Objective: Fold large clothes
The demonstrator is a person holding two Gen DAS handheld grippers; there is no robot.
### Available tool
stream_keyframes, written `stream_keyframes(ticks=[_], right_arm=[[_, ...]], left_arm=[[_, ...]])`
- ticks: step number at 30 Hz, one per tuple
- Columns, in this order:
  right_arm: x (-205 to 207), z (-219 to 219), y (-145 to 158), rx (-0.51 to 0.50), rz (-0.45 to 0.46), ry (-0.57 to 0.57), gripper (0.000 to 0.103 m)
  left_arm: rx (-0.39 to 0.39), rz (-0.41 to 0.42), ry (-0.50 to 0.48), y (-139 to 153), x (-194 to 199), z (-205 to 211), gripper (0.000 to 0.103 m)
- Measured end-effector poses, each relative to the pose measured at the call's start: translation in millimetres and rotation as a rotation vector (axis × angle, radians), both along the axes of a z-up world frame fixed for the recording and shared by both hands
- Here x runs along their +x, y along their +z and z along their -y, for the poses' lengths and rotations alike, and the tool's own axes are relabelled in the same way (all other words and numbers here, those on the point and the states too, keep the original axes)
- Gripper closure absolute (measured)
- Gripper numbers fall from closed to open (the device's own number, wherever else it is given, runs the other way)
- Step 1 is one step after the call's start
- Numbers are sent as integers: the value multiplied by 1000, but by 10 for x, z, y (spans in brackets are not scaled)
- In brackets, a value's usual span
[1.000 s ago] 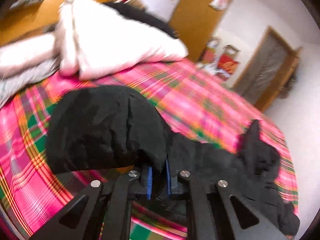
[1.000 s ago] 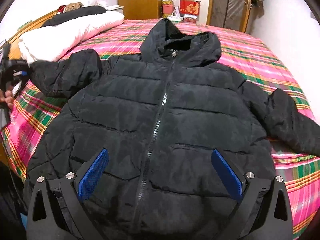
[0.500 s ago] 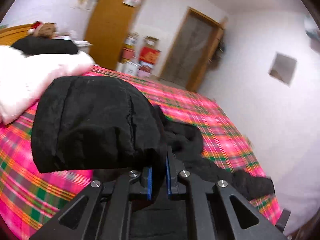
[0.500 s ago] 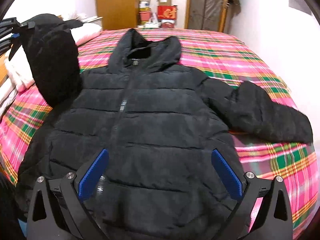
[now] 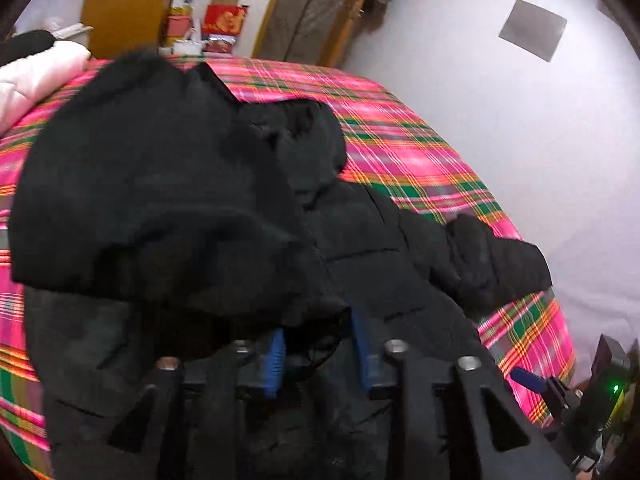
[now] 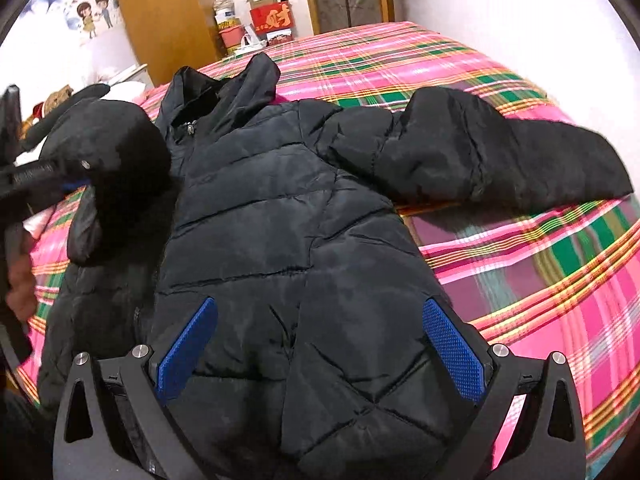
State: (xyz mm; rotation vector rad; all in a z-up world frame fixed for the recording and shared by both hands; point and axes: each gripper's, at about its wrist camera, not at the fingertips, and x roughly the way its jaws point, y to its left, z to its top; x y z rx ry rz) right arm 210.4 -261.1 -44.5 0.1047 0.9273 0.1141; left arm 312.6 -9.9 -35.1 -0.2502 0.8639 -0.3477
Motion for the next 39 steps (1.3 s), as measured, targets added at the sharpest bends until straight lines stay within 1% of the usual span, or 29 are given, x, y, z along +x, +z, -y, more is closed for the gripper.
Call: stream_keyframes(ticks=[1,2,4,7,11,13,15,17,18,19,21,23,24,26,27,28,29,30,31,32,33,34,36,37,39], right_arm=[[4,0,-12,8,1,2,1],[12,-7,-20,14,0,4,1],[21,-14,-33,23,0,8,1],[27,-10,-9,30,1,15,1],[26,-22,126,15,37,3,1],[26,-29,197,31,54,-4,1],[56,-62,243,44,61,-2,1],[69,-119,277,67,64,7,1],[69,-158,291,82,67,11,1],[75,-196,295,98,67,18,1],[121,-262,260,114,54,30,1],[254,-331,155,113,21,29,1],[307,-347,113,108,8,25,1],[497,-381,-31,99,-40,7,1],[607,-391,-119,102,-71,-7,1],[736,-403,-228,102,-119,-27,1],[828,-413,-295,105,-151,-37,1],[916,-442,-358,97,-170,-41,9],[1005,-482,-378,61,-165,-43,33],[1097,-511,-360,32,-147,-36,49],[1160,-513,-344,12,-139,-40,62],[1259,-493,-320,-5,-130,-52,71],[1441,-422,-333,-16,-135,-65,77],[1520,-380,-367,-23,-147,-77,77],[1597,-301,-430,16,-200,-92,77]], left_arm=[[-7,1,-11,-9,-17,4,47],[-20,0,-26,-23,-19,35,44],[-51,-10,-55,-70,-1,114,44],[-77,-26,-94,-40,-67,185,42],[-127,13,-136,149,-295,172,41],[-161,32,-151,263,-427,44,38],[-181,77,-154,421,-579,-81,37],[-204,106,-145,548,-650,-300,35],[-210,120,-130,581,-688,-413,34],[-198,129,-104,587,-690,-514,34],[-132,133,-19,510,-678,-756,34],[-60,88,78,318,-587,-973,35],[-30,53,131,201,-527,-1095,35],[11,-9,200,0,-407,-1284,36],[17,-38,232,-87,-341,-1354,37],[12,-68,256,-175,-264,-1435,41],[12,-88,270,-237,-215,-1487,49],[20,-127,304,-306,-162,-1556,56],[14,-146,322,-343,-129,-1594,63],[-7,-155,325,-360,-128,-1629,64],[-10,-155,321,-390,-125,-1631,64],[-4,-146,313,-382,-140,-1630,64],[22,-138,293,-383,-119,-1590,64],[24,-140,290,-423,-100,-1584,64],[13,-157,295,-463,-64,-1583,64]])
